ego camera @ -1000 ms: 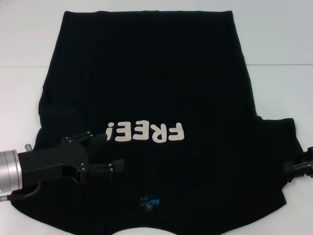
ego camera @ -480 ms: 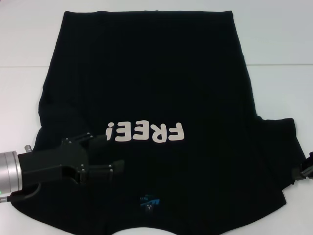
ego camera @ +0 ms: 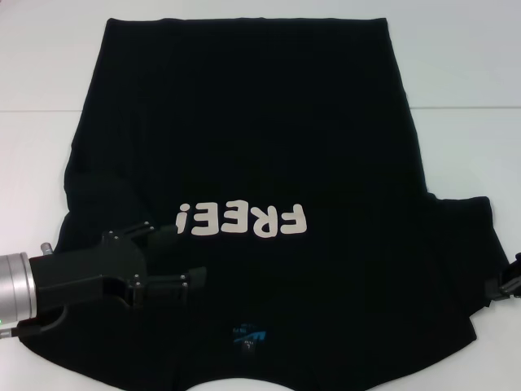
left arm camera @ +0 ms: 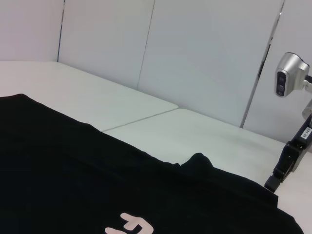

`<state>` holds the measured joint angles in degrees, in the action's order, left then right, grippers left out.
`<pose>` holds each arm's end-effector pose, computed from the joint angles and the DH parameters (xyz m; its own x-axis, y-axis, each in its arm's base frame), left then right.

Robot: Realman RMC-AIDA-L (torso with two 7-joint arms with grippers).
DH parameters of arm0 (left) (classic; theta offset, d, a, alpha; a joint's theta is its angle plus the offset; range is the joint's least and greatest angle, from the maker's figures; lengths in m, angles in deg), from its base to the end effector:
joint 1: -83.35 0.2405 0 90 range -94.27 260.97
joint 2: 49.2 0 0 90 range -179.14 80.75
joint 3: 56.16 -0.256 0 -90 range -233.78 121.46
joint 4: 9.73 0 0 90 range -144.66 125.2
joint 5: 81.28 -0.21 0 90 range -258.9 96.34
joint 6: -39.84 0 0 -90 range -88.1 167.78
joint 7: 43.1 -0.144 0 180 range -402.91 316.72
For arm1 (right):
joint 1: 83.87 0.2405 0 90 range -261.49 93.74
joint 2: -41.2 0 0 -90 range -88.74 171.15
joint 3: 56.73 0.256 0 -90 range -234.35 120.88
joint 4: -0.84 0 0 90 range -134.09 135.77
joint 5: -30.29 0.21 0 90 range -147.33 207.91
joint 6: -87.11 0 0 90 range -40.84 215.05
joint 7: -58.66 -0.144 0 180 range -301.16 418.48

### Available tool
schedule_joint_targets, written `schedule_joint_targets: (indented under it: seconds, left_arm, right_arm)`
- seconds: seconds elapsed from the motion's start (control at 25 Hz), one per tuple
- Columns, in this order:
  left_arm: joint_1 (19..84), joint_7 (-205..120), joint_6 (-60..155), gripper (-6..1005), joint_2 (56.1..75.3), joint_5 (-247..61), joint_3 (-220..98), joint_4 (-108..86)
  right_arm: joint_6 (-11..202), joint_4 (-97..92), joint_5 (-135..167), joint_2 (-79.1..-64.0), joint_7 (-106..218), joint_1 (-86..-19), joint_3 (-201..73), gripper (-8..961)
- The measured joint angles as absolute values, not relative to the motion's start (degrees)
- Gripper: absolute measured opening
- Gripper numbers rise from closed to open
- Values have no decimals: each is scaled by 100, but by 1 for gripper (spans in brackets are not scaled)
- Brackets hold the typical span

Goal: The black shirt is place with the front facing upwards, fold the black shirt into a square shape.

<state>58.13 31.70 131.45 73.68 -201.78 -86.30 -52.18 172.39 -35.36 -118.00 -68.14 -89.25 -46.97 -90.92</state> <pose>-0.2891 0.3019 0.0018 0.7800 0.3386 0.5263 0.5060 -0.8361 -0.2119 0.3301 0.3487 0.0579 -0.0038 -0.9749 -0.2228 -0.9863 0.0405 -0.1600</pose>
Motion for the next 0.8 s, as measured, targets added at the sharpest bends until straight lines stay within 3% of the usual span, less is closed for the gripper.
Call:
schedule_joint_targets:
  seconds: [0.12, 0.64, 0.8]
  left_arm:
    - [5805, 3170, 13157, 936, 7368, -20178, -8631, -5218]
    - [5787, 3239, 13155, 934, 7372, -20178, -8652, -5229]
    - [5786, 3240, 13152, 934, 7375, -20178, -8655, -5224]
  right_arm:
    - [17267, -3536, -11791, -6807, -8925, -4710, -9090, 83]
    - [17298, -3536, -11765, -6817, -8926, -4751, -9091, 333]
    - [17298, -3537, -11762, -6835, -8926, -4757, -9092, 332]
